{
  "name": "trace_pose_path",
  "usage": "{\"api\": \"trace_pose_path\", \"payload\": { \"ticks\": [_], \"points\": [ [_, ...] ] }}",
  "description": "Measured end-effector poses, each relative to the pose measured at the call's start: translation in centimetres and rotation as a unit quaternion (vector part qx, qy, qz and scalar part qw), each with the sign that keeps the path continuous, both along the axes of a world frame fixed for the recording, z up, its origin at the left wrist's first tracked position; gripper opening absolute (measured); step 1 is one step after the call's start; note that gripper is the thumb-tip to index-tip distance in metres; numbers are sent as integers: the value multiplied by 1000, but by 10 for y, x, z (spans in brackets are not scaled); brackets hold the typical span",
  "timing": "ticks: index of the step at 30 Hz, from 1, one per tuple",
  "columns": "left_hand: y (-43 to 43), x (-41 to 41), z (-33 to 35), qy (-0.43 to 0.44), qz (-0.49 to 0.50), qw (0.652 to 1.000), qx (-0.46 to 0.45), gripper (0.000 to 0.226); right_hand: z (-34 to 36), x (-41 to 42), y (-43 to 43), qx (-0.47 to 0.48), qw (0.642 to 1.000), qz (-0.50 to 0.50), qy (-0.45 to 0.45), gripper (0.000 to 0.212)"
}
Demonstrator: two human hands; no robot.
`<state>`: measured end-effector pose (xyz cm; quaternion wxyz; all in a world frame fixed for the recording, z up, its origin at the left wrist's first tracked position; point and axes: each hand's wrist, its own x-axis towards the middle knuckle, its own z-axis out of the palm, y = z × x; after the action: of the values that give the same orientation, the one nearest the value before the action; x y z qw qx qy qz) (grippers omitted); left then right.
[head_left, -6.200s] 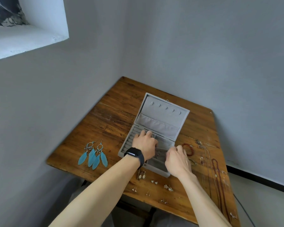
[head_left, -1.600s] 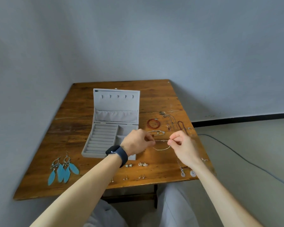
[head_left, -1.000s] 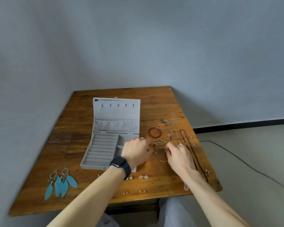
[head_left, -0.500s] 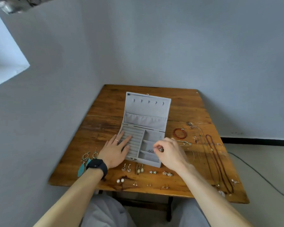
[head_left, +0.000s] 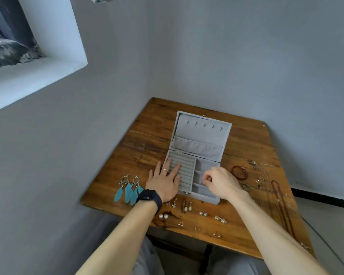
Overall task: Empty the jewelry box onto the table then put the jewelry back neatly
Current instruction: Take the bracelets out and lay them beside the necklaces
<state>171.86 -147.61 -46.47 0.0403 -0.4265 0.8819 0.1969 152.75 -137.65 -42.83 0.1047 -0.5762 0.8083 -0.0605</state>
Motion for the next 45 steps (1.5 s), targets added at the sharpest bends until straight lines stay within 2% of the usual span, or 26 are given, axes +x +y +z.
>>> {"api": "trace_pose_path", "payload": {
  "ticks": [3,8,12,14,17,20,25,28,31,34,37,40,45],
  "points": [
    [-2,3,-1,6,-5,1000,-9,53,0,-3,6,-73,992,-51,-86,13],
    [-8,6,-2,0,-25,1000,-13,53,19,0,24,-181,952,-112,-220,10],
    [-2,6,9,-28,-42,996,-76,56,42,3,42,-228,929,-110,-271,9],
    [7,0,24,23,-63,993,-93,60,51,4,52,-240,920,-101,-293,9],
    [31,-19,59,156,-102,982,-18,65,61,3,69,-229,922,-87,-299,9],
    [51,-36,87,261,-118,954,92,55,65,5,84,-212,929,-67,-295,7],
    [71,-43,90,308,-143,926,164,22,63,10,111,-187,939,-69,-279,6],
    [82,-43,82,290,-153,926,185,15,56,12,133,-154,944,-85,-280,5],
    [93,-46,77,224,-193,941,163,15,45,16,154,-98,960,-86,-249,6],
    [106,-53,71,151,-238,955,92,10,34,20,171,-55,977,-78,-190,6],
    [120,-60,66,114,-256,960,21,10,23,19,186,-44,986,-84,-138,10],
    [124,-62,65,102,-264,959,-16,7,11,12,204,-57,979,-125,-154,10],
    [131,-68,59,87,-261,962,-4,4,-11,10,226,-141,940,-216,-224,8]
  ]
}}
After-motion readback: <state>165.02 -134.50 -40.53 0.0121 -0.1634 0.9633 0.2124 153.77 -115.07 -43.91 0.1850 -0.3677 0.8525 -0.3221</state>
